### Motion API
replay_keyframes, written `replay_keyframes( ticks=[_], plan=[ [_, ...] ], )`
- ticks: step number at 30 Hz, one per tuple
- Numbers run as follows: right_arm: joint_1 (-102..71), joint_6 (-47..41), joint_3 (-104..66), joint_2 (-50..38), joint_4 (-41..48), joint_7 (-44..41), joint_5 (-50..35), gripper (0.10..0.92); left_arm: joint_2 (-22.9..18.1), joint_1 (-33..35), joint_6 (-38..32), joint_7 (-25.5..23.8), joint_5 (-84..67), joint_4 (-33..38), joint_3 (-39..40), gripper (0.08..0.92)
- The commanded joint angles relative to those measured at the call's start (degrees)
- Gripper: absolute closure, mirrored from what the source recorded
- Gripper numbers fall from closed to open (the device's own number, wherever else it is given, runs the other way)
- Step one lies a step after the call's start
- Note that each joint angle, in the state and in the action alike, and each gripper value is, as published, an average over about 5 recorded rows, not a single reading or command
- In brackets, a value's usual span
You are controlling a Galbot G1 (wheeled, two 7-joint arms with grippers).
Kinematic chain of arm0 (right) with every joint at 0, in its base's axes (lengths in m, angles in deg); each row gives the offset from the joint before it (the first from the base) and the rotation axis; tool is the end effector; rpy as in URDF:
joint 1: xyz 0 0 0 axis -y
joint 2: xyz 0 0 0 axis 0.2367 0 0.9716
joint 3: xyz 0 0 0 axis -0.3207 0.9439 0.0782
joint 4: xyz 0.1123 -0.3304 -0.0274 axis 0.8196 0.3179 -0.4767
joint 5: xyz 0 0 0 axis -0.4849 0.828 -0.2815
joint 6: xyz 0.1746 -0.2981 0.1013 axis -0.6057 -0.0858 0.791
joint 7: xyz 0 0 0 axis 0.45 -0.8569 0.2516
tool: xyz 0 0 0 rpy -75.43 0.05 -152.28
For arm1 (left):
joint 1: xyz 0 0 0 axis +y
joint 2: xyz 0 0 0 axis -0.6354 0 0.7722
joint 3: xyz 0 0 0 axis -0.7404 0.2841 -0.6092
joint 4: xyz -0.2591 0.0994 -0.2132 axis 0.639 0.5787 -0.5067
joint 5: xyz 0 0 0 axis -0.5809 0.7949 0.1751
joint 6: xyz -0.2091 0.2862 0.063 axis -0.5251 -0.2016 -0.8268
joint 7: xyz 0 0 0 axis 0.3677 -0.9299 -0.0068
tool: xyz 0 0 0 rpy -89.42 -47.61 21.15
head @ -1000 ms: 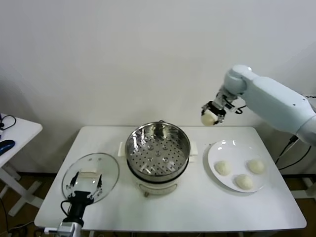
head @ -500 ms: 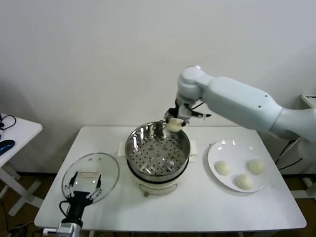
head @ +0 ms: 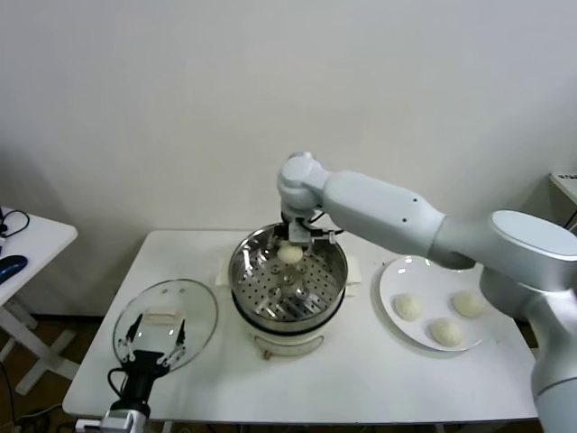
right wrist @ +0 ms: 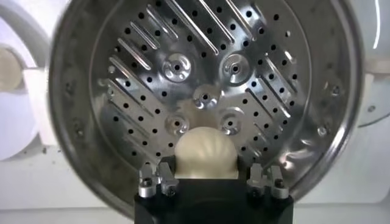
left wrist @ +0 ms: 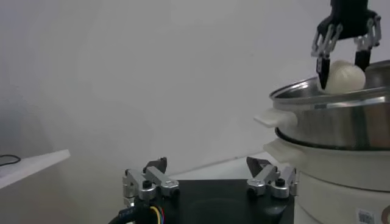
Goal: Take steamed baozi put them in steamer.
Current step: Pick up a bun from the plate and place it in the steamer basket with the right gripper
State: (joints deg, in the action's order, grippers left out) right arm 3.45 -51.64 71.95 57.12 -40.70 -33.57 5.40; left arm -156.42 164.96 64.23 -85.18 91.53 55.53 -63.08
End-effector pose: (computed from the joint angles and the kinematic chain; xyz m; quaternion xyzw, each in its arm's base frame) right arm 0.5607 0.1966 -0.0874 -0.6060 0.0277 -0.7945 0.0272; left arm 0.1479 0.0849 -0.3574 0.0066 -0.9908 -0.1279 0.0430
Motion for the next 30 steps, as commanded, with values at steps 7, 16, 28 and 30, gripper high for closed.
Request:
replay_keyframes(
  ticks=[7, 16, 28, 30],
  plan=[
    [-3.72, 1.76, -1.08, 2.78, 5.15, 0.09, 5.53, 0.372, -0.17, 0.05, -0.28, -0.12, -0.90, -0.34, -0.12, 0.177],
    [-4.40, 2.12, -1.05, 2.14, 5.07, 1.41, 5.81, 0.320, -0.20, 0.07, -0.22, -0.11, -0.90, -0.70, -0.20, 0.177],
    [-1.96, 4.93, -1.23, 0.29, 2.77, 1.32, 4.18, 0.203, -0.18, 0.13, -0.10, -0.05, -0.88, -0.72, -0.40, 0.177],
    [0.21, 4.93, -0.83, -1.00, 0.78, 0.50, 1.78, 0.202, -0.14, 0.09, -0.05, -0.03, -0.90, -0.74, -0.44, 0.177]
  ],
)
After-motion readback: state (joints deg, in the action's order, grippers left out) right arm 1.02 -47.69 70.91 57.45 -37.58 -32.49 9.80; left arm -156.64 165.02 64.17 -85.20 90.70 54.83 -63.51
